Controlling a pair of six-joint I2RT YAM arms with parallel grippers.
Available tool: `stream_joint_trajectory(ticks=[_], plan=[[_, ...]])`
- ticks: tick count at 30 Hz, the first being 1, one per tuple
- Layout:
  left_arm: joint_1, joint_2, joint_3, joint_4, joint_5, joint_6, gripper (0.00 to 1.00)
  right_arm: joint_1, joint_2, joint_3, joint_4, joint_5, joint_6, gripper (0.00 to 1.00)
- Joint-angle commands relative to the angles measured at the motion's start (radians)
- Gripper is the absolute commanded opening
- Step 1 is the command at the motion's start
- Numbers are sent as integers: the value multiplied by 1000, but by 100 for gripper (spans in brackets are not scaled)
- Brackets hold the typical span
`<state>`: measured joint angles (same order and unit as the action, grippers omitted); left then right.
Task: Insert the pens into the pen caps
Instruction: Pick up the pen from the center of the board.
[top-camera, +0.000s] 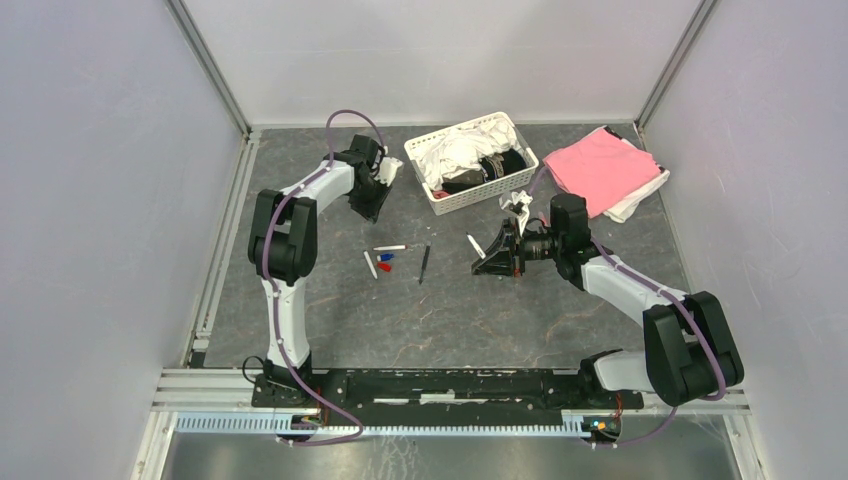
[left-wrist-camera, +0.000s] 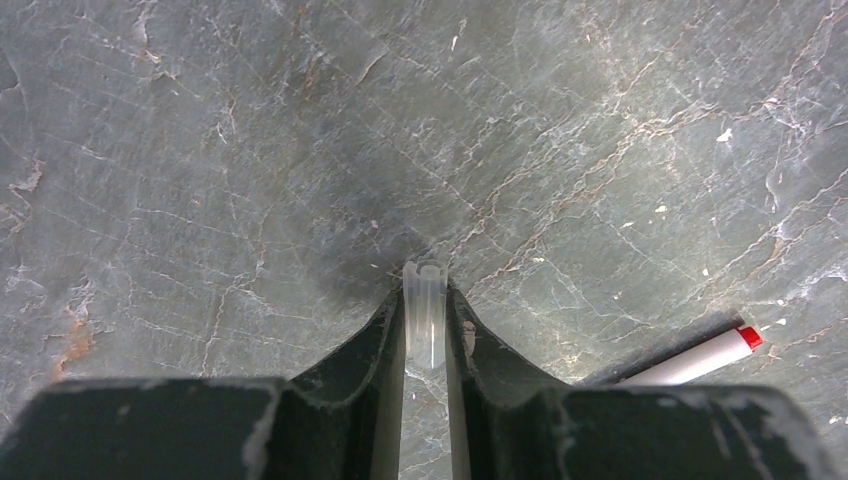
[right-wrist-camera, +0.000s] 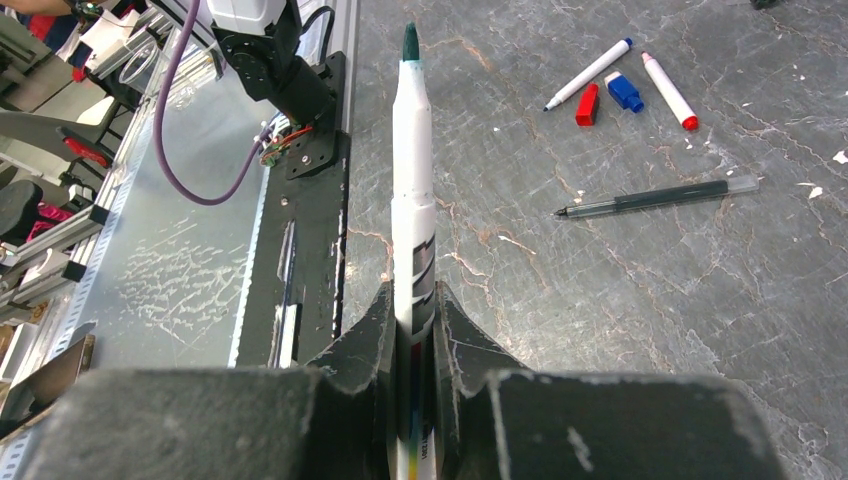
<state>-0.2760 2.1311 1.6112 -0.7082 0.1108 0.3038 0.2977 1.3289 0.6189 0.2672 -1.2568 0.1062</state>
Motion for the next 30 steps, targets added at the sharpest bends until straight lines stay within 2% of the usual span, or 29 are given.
stream_joint_trajectory(ticks=[1, 9, 15, 24, 30], plan=[[4, 1, 9, 2, 36, -8, 24, -5, 3, 42, 12, -18, -18, 0], [4, -11, -8, 12, 59, -38, 20, -6, 5, 42, 10, -20, -17, 0], [5, -48, -66, 57, 83, -95, 21, -5, 4, 42, 10, -16, -18, 0], [4, -76, -113, 91, 82, -170, 39, -15, 10, 58, -46, -4, -59, 0], [4, -110, -139, 99, 67, -184, 42, -20, 18, 63, -57, -4, -62, 0]])
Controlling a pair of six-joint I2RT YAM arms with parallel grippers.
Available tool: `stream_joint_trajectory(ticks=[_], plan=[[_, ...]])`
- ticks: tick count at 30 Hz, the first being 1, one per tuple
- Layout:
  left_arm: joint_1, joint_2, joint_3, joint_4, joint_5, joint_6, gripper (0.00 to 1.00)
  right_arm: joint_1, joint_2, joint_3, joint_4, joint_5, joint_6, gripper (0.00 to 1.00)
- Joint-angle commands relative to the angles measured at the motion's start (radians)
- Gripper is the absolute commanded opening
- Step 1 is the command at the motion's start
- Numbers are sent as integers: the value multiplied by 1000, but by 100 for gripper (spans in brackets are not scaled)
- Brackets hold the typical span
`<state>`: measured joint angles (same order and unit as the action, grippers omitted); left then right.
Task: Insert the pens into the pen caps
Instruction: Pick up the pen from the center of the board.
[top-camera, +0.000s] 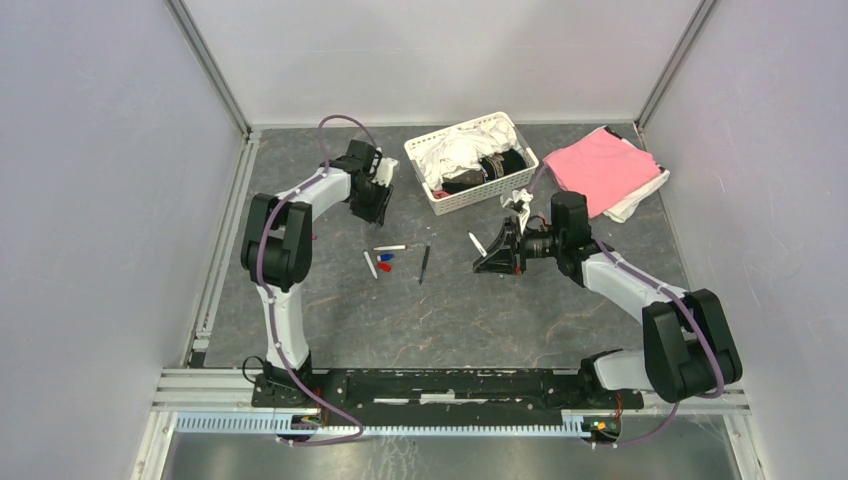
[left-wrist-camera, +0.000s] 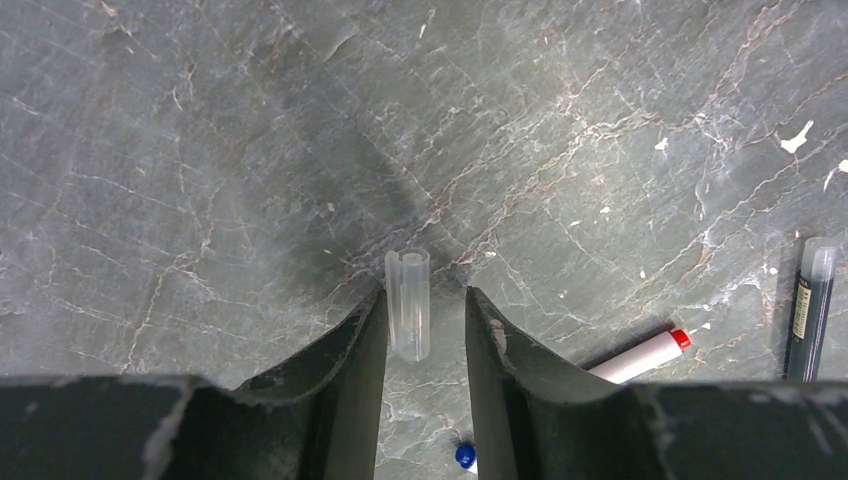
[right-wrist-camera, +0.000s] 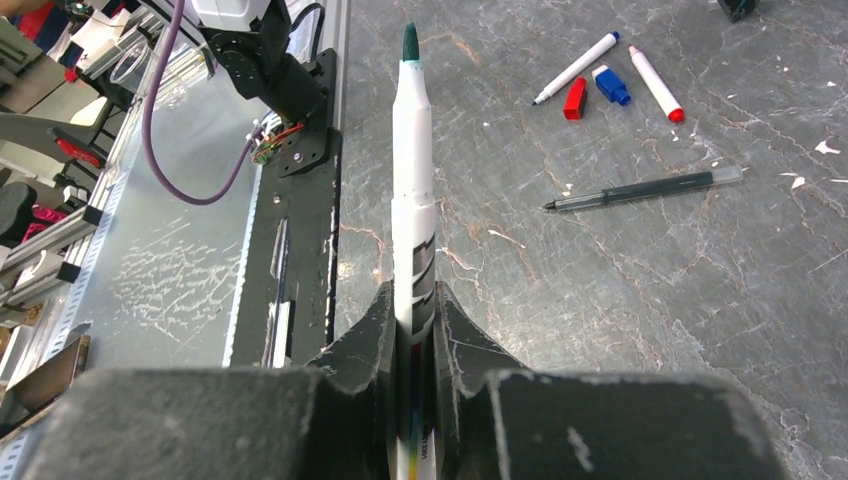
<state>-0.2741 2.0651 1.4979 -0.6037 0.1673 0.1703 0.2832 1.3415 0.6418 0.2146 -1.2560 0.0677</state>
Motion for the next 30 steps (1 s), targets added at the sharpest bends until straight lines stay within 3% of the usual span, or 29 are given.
stream_joint_trajectory(ticks=[1, 11, 17, 22, 26, 30], plan=[[3, -51, -26, -5, 11, -53, 42, -7, 5, 41, -6, -4, -25, 0], [3, -177, -71, 62, -12, -106, 49, -10, 25, 52, -48, 14, -59, 0], [-1, -308, -180, 156, 41, -166, 50, -12, 45, 65, -82, 21, -95, 0], [-72, -448, -342, 276, 122, -342, 51, -19, 53, 72, -93, 24, -104, 0], [-222, -547, -450, 367, 4, -481, 56, -32, 61, 73, -99, 27, -107, 0], [-363, -577, -490, 373, -213, -579, 58, -43, 67, 75, -107, 31, -113, 0]])
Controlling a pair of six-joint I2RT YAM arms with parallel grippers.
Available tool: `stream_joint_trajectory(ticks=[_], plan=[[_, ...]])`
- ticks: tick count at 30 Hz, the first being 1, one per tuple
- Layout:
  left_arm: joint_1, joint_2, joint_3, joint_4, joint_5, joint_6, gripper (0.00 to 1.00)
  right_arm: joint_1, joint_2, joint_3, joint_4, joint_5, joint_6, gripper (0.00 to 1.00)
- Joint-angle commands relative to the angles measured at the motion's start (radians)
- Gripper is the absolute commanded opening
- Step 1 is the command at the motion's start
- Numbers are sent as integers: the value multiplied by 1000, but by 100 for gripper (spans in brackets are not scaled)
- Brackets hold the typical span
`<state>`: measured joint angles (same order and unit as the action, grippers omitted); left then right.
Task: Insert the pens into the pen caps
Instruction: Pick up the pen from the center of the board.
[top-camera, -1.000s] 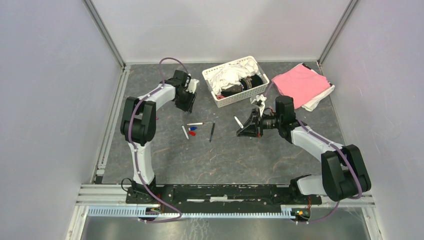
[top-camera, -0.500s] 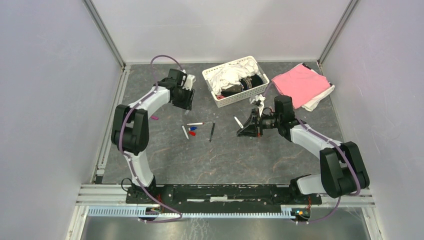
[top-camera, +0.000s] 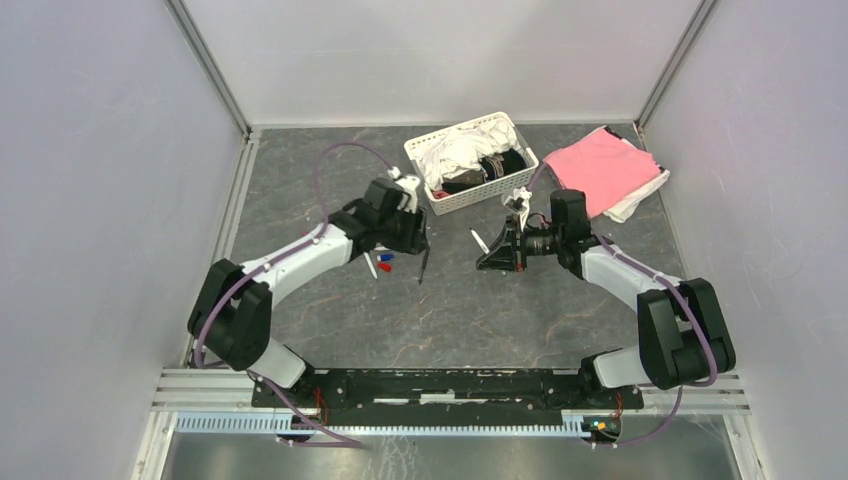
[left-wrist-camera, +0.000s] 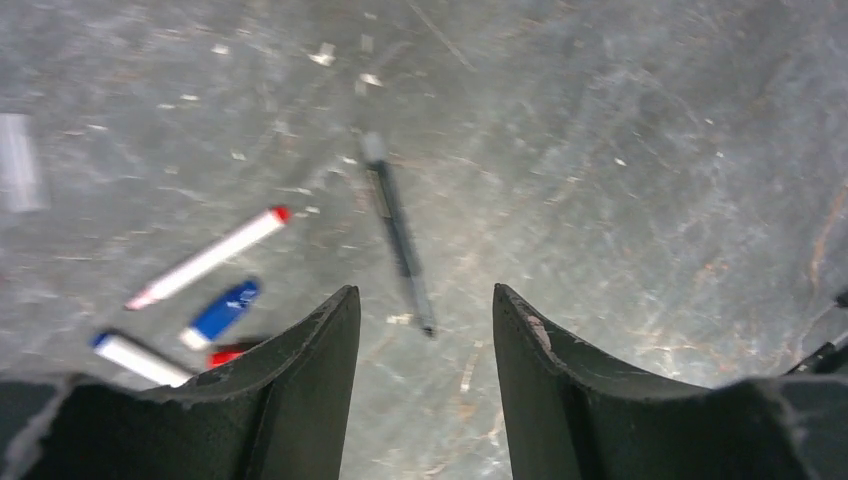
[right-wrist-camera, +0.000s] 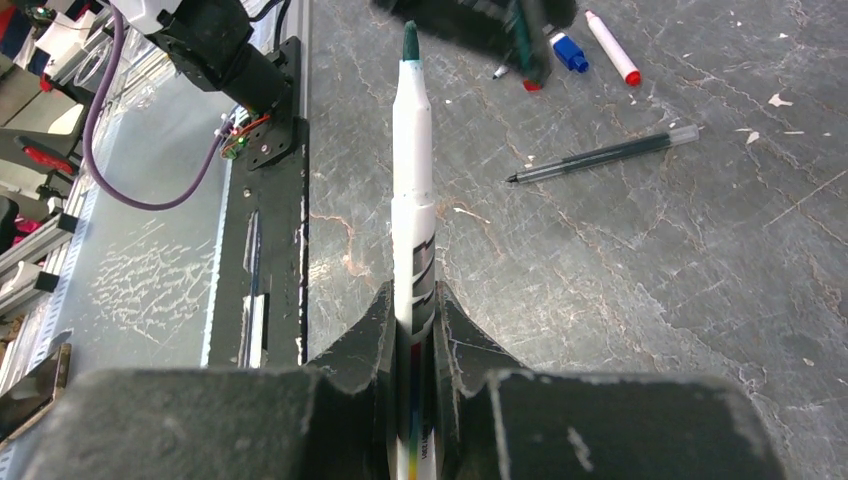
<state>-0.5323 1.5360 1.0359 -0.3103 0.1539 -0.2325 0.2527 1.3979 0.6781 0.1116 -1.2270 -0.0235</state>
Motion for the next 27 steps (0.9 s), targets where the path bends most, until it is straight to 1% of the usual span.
stream_joint_trajectory(ticks=[1, 5, 6, 8, 9, 13, 17, 19, 20, 27], plan=[[-128, -41, -25, 67, -248, -192, 58, -15, 10, 40, -6, 1, -24, 0], [-194, 35, 10, 16, -384, -244, 56, -23, 4, 40, -9, 3, -26, 0], [-208, 63, 25, 3, -404, -253, 55, -24, 3, 40, -10, 4, -27, 0], [-234, 122, 65, -29, -450, -267, 48, -30, 3, 39, -12, 3, -29, 0], [-248, 153, 87, -47, -465, -272, 46, -33, 1, 38, -13, 2, -30, 0], [-277, 239, 131, -63, -459, -276, 45, -40, -3, 38, -14, -4, -30, 0], [-291, 281, 140, -62, -459, -281, 45, -46, -3, 39, -15, -10, -30, 0], [-292, 299, 146, -73, -471, -282, 41, -47, -4, 40, -16, -14, -30, 0], [-293, 307, 147, -82, -480, -281, 36, -46, -4, 40, -15, -15, -30, 0], [-296, 355, 138, -112, -506, -275, 31, -51, -5, 40, -15, -20, -29, 0]])
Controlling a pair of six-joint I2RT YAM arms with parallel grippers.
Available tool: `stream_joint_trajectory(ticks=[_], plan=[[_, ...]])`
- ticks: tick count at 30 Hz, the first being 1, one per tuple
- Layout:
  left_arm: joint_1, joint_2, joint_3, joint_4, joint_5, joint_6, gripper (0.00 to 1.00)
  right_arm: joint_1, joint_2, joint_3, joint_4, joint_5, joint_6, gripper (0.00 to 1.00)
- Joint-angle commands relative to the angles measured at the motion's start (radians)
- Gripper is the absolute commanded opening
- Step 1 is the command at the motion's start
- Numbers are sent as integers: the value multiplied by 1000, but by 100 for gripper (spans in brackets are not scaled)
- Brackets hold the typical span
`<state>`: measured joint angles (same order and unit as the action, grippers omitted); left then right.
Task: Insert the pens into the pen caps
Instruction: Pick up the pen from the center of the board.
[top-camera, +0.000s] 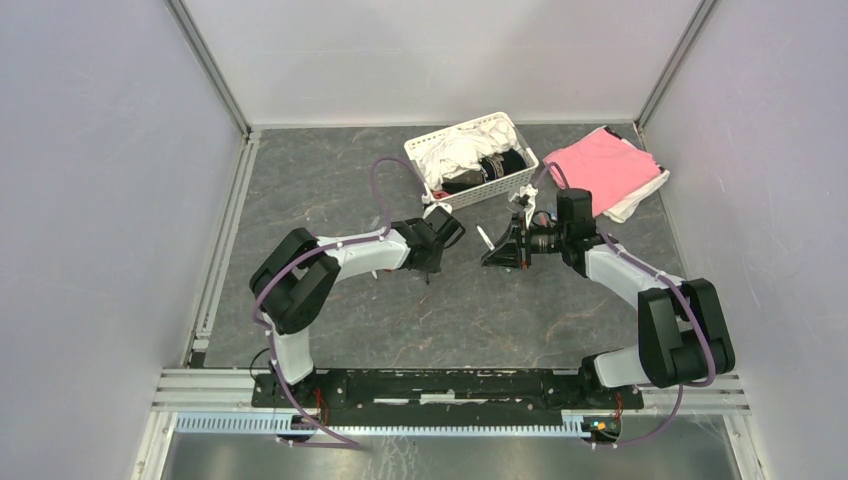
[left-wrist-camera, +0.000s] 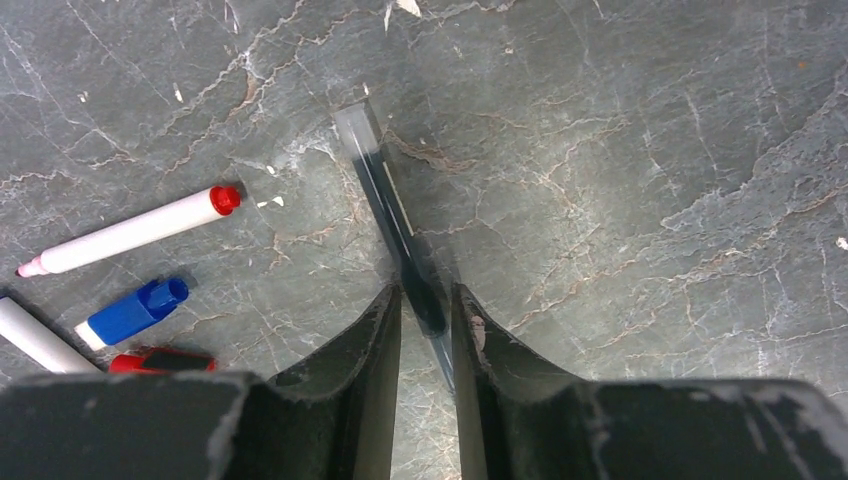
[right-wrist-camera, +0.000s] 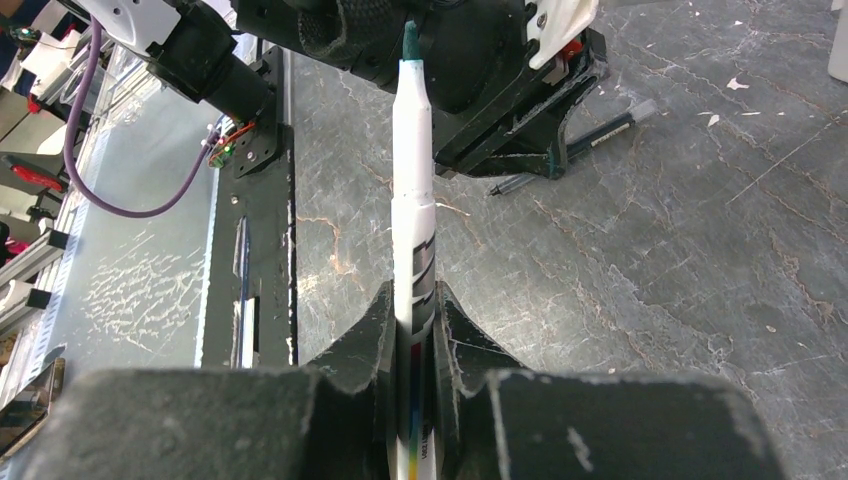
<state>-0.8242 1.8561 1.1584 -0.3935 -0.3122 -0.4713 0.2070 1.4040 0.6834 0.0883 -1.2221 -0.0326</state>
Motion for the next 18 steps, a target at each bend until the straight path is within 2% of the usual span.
stream_joint_trajectory(ticks=[1, 2, 6, 7, 13, 18], plan=[[-5, 38, 12, -28, -37, -36, 31, -5, -11, 35, 8, -25, -19, 0], [-6, 40, 7, -26, -35, -35, 29, -6, -10, 34, 8, -25, -19, 0], [-7, 16, -28, 6, -12, 1, 4, -7, -11, 35, 8, -27, -16, 0], [-8, -1, -47, 27, -5, 19, 3, -8, -12, 34, 8, -27, -17, 0], [-7, -196, -236, 259, 96, 209, 2, -12, -17, 33, 10, -29, -16, 0], [8, -423, -431, 500, 293, 328, 2, -14, -18, 33, 10, -29, -16, 0]])
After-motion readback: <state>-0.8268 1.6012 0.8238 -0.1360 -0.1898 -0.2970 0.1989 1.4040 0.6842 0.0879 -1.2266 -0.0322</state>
